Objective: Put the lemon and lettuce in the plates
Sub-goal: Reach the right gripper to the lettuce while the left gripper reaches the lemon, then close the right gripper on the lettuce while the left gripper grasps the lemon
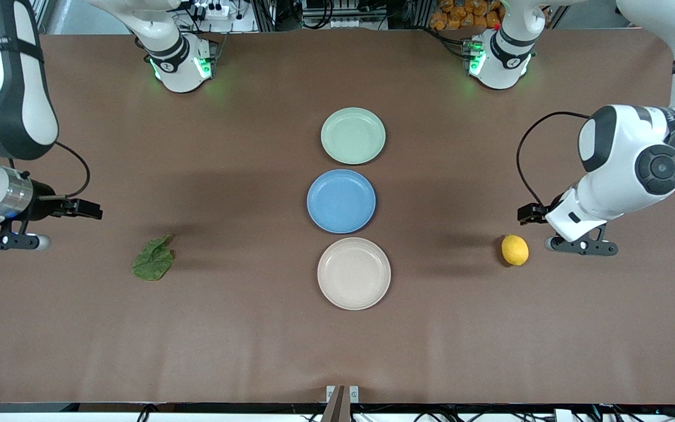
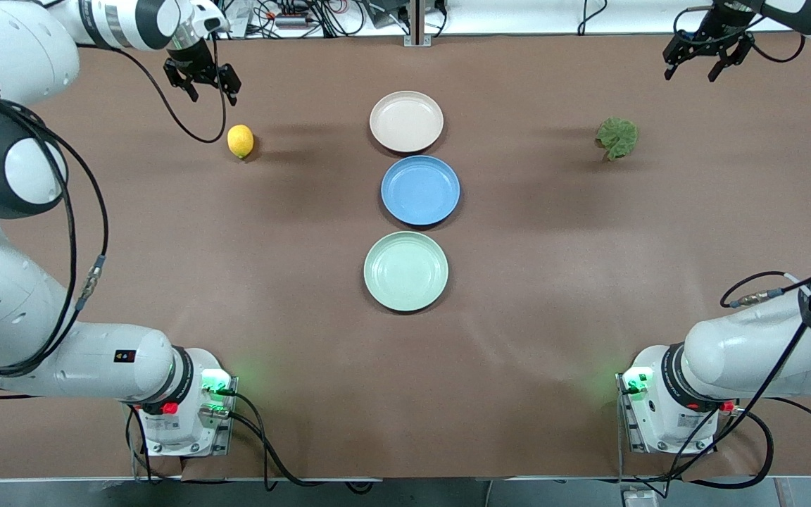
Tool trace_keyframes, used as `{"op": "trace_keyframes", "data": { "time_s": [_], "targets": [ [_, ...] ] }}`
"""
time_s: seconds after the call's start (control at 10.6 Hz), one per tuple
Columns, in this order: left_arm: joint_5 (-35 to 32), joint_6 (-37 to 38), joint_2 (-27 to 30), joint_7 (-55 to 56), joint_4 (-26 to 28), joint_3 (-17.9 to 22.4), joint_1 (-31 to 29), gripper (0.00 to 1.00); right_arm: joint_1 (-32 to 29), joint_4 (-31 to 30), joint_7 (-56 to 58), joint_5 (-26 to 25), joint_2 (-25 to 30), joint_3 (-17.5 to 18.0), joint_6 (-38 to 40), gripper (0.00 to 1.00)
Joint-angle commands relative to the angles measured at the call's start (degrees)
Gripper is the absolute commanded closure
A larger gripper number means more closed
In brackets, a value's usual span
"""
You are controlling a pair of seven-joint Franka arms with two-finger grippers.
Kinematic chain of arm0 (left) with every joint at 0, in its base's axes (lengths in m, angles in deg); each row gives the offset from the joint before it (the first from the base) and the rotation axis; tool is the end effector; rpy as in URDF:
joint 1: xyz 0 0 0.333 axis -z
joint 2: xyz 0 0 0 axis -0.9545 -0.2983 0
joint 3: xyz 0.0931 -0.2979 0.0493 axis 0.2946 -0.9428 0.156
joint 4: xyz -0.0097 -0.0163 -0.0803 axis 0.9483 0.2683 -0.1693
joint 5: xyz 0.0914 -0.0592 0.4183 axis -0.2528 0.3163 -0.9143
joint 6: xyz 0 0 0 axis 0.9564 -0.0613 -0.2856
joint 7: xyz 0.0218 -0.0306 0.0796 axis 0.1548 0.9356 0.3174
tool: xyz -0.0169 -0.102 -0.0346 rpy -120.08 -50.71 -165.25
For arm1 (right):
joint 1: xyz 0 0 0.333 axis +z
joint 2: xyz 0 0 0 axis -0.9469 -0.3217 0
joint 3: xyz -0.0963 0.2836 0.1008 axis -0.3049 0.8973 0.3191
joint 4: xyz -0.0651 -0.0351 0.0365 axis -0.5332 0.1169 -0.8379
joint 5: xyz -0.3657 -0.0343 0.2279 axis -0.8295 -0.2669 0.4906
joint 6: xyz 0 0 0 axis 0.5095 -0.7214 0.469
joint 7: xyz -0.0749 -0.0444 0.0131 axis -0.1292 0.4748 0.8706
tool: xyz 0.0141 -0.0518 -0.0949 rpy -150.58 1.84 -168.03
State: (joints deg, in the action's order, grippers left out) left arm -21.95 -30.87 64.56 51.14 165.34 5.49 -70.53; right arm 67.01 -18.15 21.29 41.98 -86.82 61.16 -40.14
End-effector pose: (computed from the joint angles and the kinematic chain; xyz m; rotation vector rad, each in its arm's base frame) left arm 0.6467 -0.0698 0.3377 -3.1220 0.2450 0.1038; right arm 0.6551 -0.0583 0.4002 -3.1218 0.1470 0.2100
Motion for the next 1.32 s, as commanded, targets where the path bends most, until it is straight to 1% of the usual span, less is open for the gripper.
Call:
{"op": "trace_keyframes", "data": {
  "time_s": [0.0, 0.19, 0.28, 0.66, 0.75, 0.85, 0.94, 1.22],
  "targets": [
    [-1.26, -4.59, -2.86, -4.01, 1.21, -0.36, -1.76, 0.0, -0.78, 0.54, -3.55, 0.4, -4.68, 0.72, -4.97, 0.0],
    [-1.17, -10.22, -5.84, -4.56, 2.71, -0.28, -1.68, 0.0, 1.93, -1.38, -10.99, 0.4, -8.29, 0.81, -12.43, 0.0],
    [-1.17, -11.89, -6.12, -4.56, 3.84, -0.36, -1.85, 0.0, 3.08, -1.39, -13.47, 0.31, -9.87, 0.81, -14.04, 0.0],
    [-1.26, -15.41, -9.63, -4.64, 4.12, -0.28, -1.59, 0.0, 1.95, -1.22, -14.2, 0.66, -14.8, 0.9, -17.03, 0.0],
    [-1.26, -16.64, -10.77, -4.82, 4.21, -0.19, -1.41, 0.0, 1.95, -1.04, -14.29, 1.1, -15.68, 0.9, -17.3, 0.0],
    [-1.96, -18.05, -11.56, -4.82, 4.56, -0.19, -1.5, 0.0, 1.95, -1.13, -14.81, 3.1, -16.47, 0.9, -18.52, 0.0],
    [-3.79, -18.93, -12.18, -4.82, 4.82, -0.28, -1.67, 0.0, 2.03, -1.39, -14.9, 3.47, -17.35, 0.81, -20.1, 0.0],
    [-4.07, -21.83, -14.46, -4.82, 4.91, -0.19, -2.11, 0.0, 2.38, -1.48, -16.66, 3.48, -19.02, 0.81, -20.91, 0.0]
  ]
}}
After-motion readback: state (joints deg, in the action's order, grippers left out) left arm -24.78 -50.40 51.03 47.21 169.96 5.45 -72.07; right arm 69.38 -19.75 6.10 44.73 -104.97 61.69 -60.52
